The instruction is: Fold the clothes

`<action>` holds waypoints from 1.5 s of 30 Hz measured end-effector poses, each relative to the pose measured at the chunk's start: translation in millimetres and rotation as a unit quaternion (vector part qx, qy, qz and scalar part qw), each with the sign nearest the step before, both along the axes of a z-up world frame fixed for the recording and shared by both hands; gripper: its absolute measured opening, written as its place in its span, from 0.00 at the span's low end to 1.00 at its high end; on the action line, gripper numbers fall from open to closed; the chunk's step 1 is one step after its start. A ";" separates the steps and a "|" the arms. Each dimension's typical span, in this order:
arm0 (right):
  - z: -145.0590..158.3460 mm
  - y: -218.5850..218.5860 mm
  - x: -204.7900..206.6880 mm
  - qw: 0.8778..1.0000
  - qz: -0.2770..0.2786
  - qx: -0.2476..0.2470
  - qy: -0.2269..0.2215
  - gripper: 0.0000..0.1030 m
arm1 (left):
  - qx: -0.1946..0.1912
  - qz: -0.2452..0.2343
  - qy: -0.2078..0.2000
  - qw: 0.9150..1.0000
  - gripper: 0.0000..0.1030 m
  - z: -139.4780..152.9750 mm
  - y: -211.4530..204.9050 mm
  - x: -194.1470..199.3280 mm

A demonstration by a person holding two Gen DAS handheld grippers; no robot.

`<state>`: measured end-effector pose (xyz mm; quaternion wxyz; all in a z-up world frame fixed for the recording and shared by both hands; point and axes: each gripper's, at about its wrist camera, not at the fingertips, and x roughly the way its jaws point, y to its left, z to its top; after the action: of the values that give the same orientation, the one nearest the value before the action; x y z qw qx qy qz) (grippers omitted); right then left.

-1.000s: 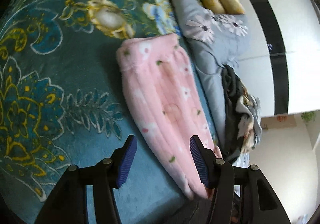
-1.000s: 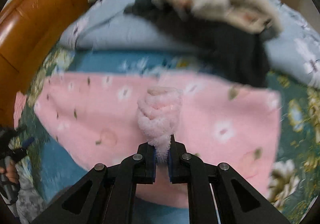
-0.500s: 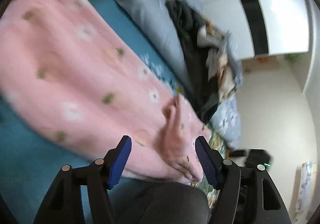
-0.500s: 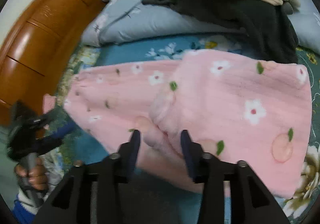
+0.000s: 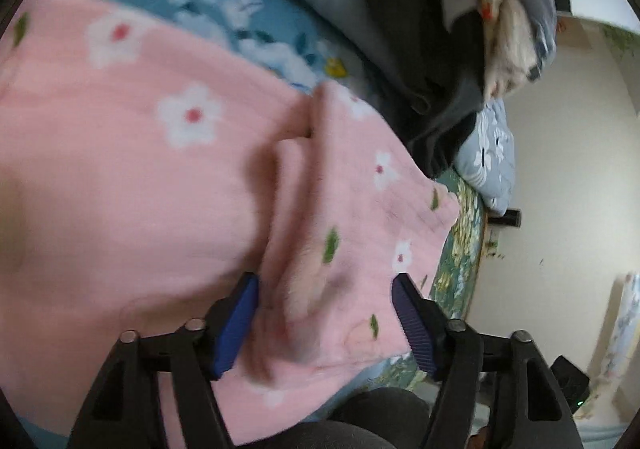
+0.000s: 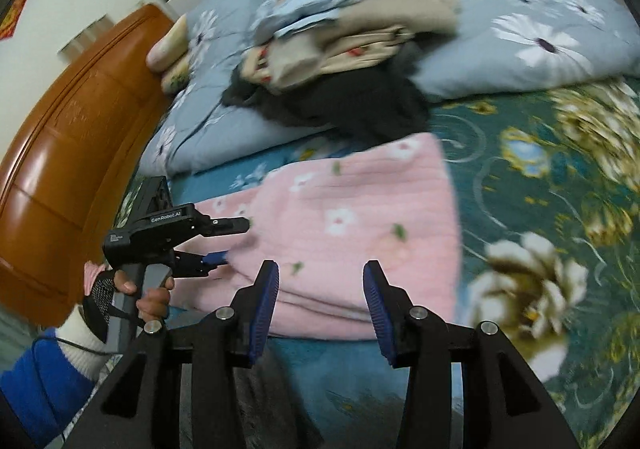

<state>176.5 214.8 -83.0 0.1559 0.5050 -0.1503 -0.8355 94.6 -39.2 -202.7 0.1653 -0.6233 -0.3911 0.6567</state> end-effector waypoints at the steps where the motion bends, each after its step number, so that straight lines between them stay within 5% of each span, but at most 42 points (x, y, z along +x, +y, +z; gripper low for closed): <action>1: -0.1 4.7 0.8 1.000 -0.006 0.001 -0.001 0.44 | -0.015 -0.011 0.007 1.000 0.16 3.3 6.0 -2.2; 5: 3.2 16.5 1.5 1.000 -0.022 0.002 -0.001 0.44 | -0.053 -0.046 0.088 0.994 0.12 48.1 19.4 -4.5; 8: 9.5 21.9 2.6 0.999 -0.032 -0.005 0.013 0.44 | -0.045 -0.062 0.186 0.980 0.12 107.2 13.0 12.6; 10: 11.7 23.0 2.8 0.999 -0.033 -0.012 0.019 0.44 | -0.076 -0.059 0.208 0.973 0.12 122.1 2.3 26.3; 13: 3.3 17.3 0.8 1.000 -0.028 -0.007 0.009 0.44 | -0.125 -0.053 0.138 0.981 0.13 68.7 -16.4 29.3; 17: -12.8 4.7 -5.9 1.000 -0.025 0.003 -0.017 0.44 | -0.143 -0.024 0.046 0.988 0.13 -0.7 -31.9 36.8; 26: -16.2 -15.7 -16.9 0.999 -0.016 0.021 -0.034 0.44 | -0.133 0.026 0.103 0.985 0.13 27.0 -55.1 56.6; 29: -14.6 -23.5 -20.3 0.999 -0.017 0.023 -0.035 0.44 | -0.127 0.064 0.126 0.982 0.27 37.4 -81.8 78.7; 31: -9.8 -28.4 -21.8 0.999 -0.011 0.028 -0.031 0.44 | -0.123 0.089 0.142 0.978 0.54 44.3 -99.7 93.4; 34: -0.9 -30.4 -25.6 0.999 -0.013 0.038 -0.023 0.44 | -0.116 0.127 0.165 0.971 0.59 54.7 -126.5 115.4; 37: 7.9 -28.4 -27.1 0.999 -0.024 0.030 -0.012 0.44 | -0.179 0.266 0.165 0.933 0.63 60.9 -200.2 171.0; 39: 12.1 -29.5 -25.9 0.999 -0.027 0.034 -0.006 0.44 | -0.238 0.351 0.147 0.894 0.65 58.7 -241.8 208.0; 41: 12.9 -32.6 -24.1 0.999 -0.027 0.043 -0.006 0.44 | -0.261 0.395 0.112 0.874 0.68 45.1 -269.0 231.6; 45: 10.0 -40.2 -22.2 0.998 -0.024 0.052 -0.012 0.44 | -0.188 0.418 0.097 0.883 0.70 15.9 -294.7 232.9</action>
<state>154.4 174.6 -72.9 0.1081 0.5184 -0.1206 -0.8396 327.6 -333.9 -186.8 -0.2073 -0.3543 -0.4667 0.7834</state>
